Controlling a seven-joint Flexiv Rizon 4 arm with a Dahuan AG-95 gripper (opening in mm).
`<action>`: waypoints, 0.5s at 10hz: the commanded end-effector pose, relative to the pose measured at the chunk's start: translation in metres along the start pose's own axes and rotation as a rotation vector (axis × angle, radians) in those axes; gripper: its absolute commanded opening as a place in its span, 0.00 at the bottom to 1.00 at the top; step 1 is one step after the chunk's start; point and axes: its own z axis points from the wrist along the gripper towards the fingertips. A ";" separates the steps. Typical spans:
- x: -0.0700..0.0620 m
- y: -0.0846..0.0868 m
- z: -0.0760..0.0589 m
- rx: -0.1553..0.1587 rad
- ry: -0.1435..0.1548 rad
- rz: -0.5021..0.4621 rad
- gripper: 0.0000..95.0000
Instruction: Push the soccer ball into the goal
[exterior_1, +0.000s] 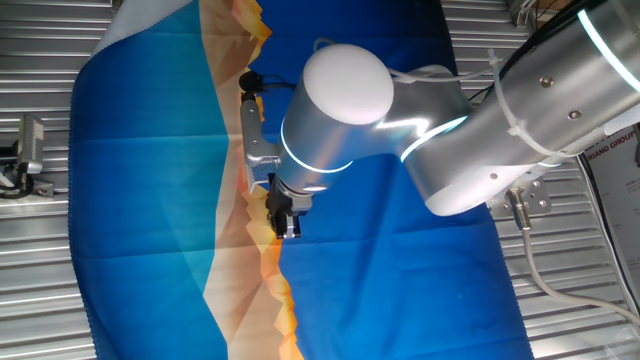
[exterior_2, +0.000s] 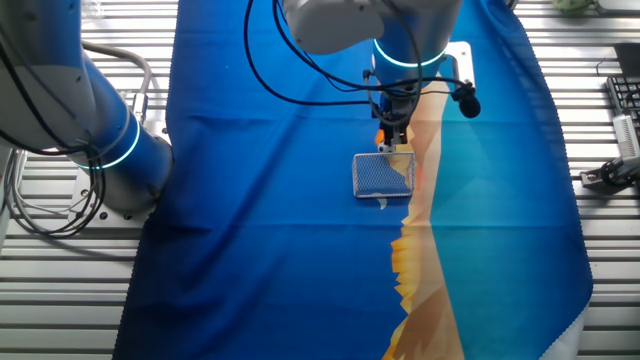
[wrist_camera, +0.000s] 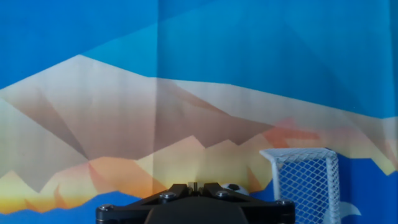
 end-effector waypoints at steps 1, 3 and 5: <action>0.002 -0.003 0.001 0.013 0.001 -0.021 0.00; 0.003 -0.008 0.001 0.025 0.004 -0.045 0.00; 0.004 -0.011 0.000 0.022 0.003 -0.049 0.00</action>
